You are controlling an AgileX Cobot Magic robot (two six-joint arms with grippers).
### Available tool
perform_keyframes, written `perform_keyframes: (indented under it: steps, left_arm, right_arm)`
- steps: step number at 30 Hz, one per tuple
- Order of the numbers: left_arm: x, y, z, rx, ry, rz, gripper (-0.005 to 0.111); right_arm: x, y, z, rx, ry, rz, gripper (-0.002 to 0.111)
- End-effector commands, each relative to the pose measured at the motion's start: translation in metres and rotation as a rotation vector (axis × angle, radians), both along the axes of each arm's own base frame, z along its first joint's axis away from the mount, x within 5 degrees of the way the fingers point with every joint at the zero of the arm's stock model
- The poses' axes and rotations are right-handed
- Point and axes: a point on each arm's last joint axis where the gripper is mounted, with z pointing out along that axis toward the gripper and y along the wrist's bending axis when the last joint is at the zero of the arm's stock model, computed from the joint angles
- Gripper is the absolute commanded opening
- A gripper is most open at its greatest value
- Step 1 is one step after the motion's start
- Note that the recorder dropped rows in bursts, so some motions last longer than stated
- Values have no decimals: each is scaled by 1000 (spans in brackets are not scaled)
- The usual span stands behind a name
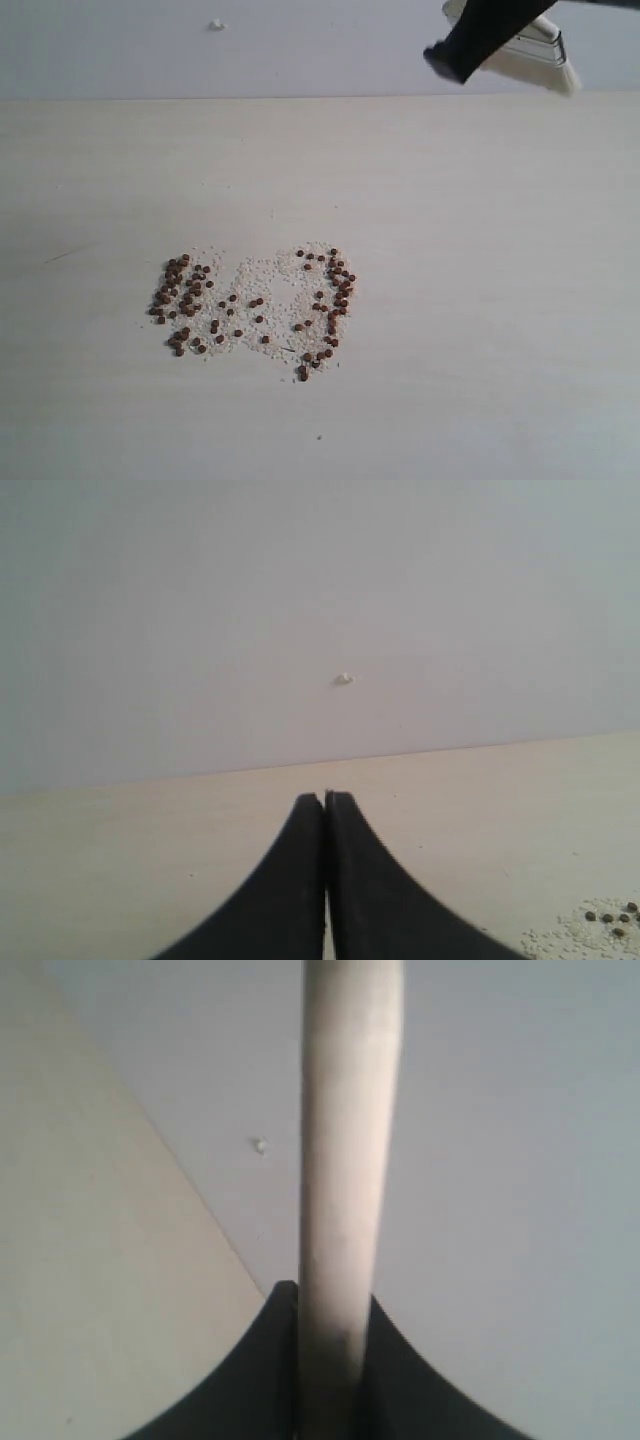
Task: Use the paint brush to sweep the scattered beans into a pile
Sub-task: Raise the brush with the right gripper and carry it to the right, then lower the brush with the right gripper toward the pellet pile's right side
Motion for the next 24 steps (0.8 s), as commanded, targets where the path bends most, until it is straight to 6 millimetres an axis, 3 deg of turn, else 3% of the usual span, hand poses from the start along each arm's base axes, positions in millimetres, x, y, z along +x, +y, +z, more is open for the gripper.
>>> perform_keyframes:
  steps: [1, 6, 12, 17, 24]
  left_arm:
    - [-1, 0, 0, 3, -5, -6, 0]
    - [-1, 0, 0, 3, -5, -6, 0]
    - [-1, 0, 0, 3, -5, -6, 0]
    - [-1, 0, 0, 3, -5, -6, 0]
    - [-1, 0, 0, 3, -5, -6, 0]
  right_arm:
    - [9, 10, -33, -180, -84, 96, 0]
    - [4, 18, -65, -18, -200, 122, 0]
    - [-5, 13, -79, 71, -384, -115, 0]
    - [2, 15, -93, 89, -309, -145, 0]
    - [15, 30, -145, 76, -134, -103, 0]
